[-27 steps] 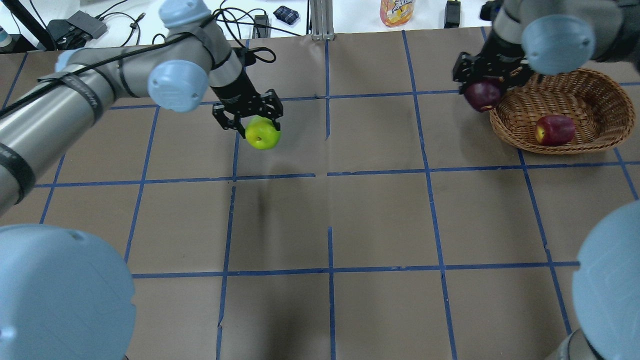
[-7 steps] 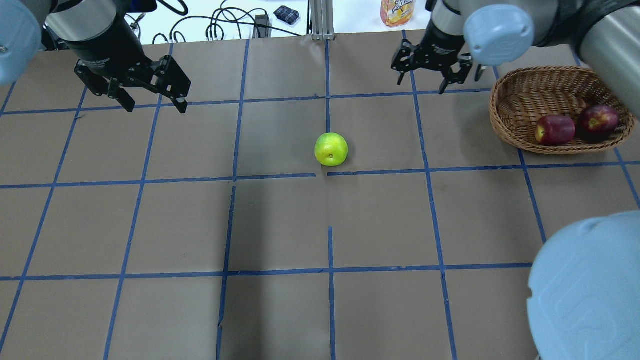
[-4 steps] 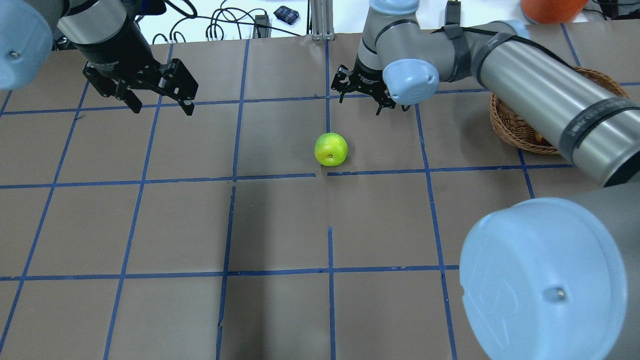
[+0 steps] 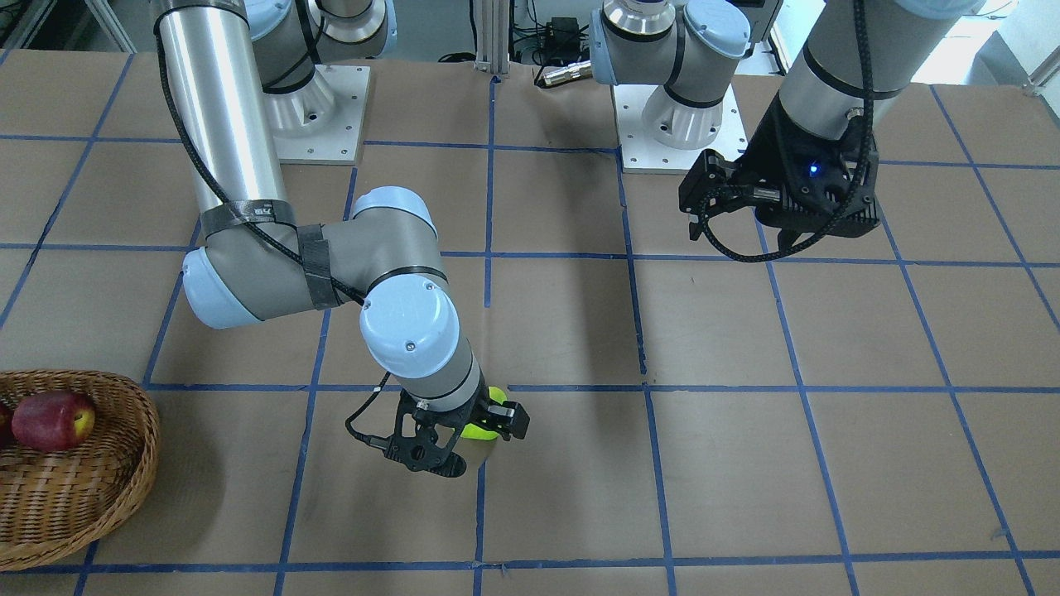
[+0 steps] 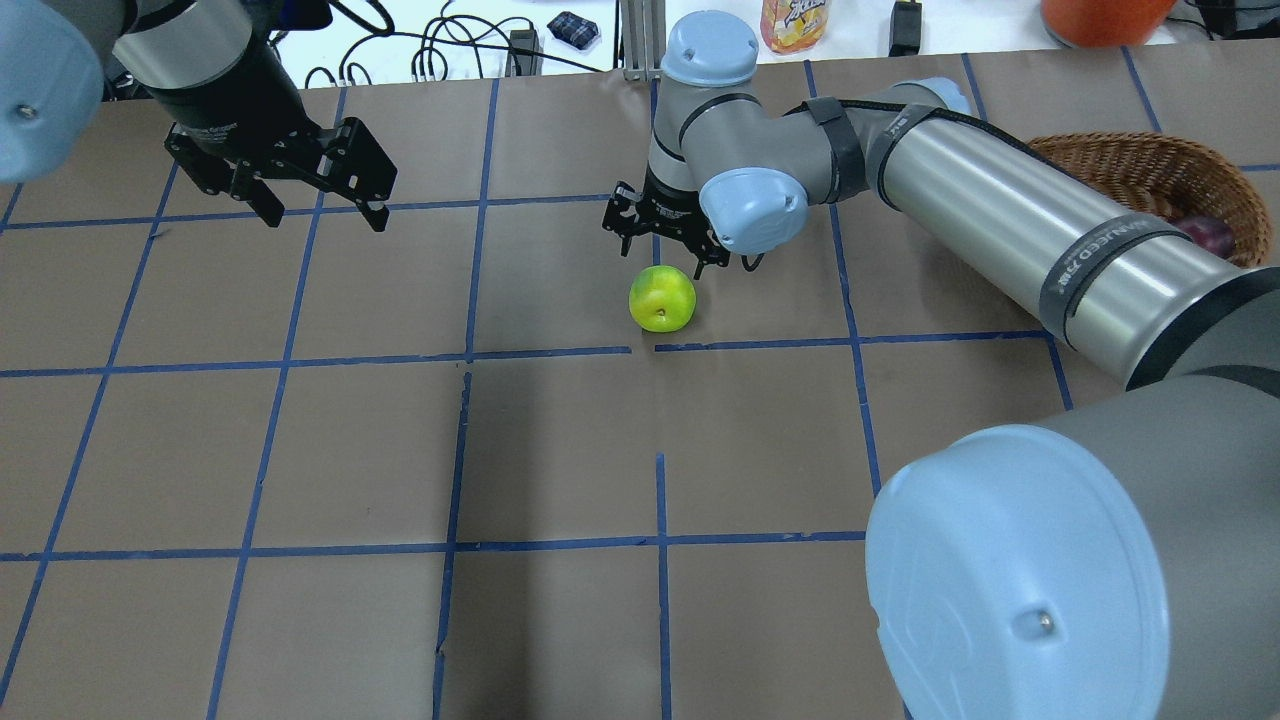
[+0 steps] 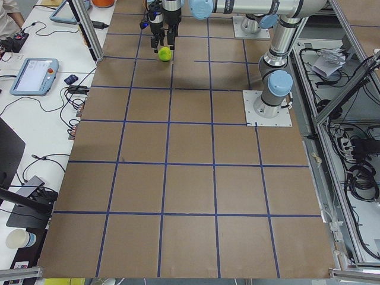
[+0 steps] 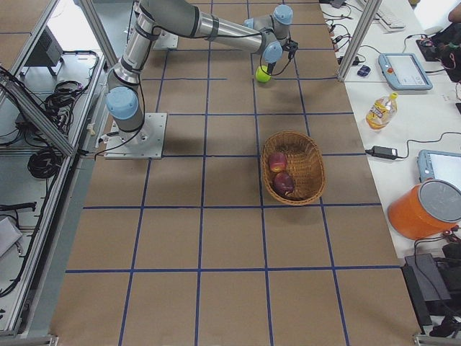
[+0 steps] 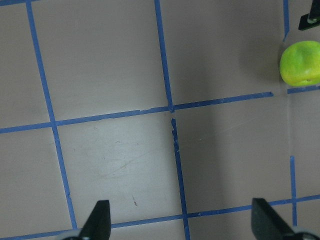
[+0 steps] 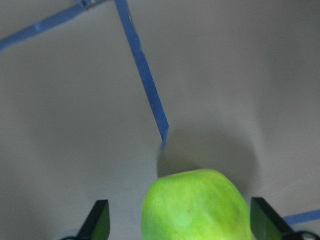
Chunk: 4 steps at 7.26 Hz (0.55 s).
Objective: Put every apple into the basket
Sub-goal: 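Close the right gripper on the green apple and lift it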
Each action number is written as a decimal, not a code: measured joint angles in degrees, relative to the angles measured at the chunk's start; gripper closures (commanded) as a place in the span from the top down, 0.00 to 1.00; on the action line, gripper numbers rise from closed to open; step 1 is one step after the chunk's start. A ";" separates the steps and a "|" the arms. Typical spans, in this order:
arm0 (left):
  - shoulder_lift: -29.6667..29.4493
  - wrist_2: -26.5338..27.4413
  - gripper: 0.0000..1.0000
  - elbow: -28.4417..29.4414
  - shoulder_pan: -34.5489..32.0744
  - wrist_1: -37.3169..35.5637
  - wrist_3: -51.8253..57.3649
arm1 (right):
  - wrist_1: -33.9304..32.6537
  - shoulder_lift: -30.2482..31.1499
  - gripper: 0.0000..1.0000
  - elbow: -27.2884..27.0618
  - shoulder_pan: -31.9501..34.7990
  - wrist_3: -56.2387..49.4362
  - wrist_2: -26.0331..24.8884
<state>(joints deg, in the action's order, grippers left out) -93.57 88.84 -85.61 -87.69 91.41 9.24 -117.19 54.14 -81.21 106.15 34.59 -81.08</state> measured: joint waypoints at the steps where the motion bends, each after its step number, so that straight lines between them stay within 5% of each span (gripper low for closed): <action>1: 0.15 -0.03 1.00 -0.09 0.02 0.00 0.01 | 1.22 -0.05 1.00 -0.57 0.24 0.03 -0.17; 2: 0.33 -0.06 1.00 -0.20 0.07 0.00 0.04 | 1.81 -0.14 0.90 -0.89 0.36 0.04 -0.19; 4: 0.40 -0.07 1.00 -0.26 0.13 0.00 0.07 | 2.06 -0.30 0.00 -1.10 0.43 0.06 -0.11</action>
<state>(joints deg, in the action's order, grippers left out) -93.17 88.77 -85.87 -87.56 91.41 9.31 -115.13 53.84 -82.31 106.58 34.65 -81.18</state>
